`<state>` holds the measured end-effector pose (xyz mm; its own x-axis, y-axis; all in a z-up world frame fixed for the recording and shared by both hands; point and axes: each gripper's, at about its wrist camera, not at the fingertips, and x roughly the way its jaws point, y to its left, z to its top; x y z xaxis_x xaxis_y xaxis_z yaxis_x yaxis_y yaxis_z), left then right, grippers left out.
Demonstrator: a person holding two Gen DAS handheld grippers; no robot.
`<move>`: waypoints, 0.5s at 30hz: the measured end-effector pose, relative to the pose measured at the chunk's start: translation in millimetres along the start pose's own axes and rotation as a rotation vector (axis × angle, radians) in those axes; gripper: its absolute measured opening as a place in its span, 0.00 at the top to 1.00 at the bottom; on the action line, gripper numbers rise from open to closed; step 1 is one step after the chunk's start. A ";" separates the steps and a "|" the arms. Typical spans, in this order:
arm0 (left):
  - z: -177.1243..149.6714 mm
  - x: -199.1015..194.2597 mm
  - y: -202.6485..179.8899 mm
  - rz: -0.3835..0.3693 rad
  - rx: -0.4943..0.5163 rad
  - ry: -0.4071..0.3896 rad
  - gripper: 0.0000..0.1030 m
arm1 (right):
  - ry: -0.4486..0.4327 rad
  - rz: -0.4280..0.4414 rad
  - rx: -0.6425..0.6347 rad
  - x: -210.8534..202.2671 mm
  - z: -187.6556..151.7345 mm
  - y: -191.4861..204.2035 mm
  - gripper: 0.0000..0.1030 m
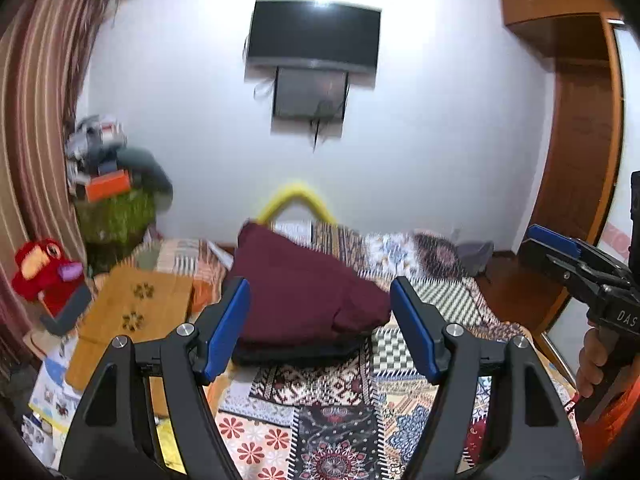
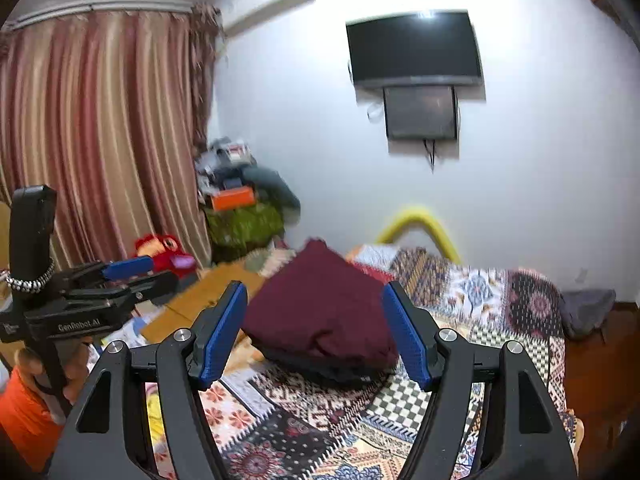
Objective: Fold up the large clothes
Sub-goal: 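Open both grippers and pull them back from the stacked clothes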
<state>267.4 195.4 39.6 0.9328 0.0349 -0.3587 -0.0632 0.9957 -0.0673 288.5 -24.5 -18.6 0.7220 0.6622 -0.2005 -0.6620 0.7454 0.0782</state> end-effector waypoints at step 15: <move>-44.4 -124.7 -51.8 -0.014 0.039 -0.297 0.28 | -0.209 -0.053 -0.006 -74.5 -33.6 32.6 0.29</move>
<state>138.6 135.7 46.4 0.9968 0.0389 -0.0691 -0.0412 0.9986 -0.0322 206.4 -52.1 -33.9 0.7815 0.6239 0.0033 -0.6226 0.7797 0.0666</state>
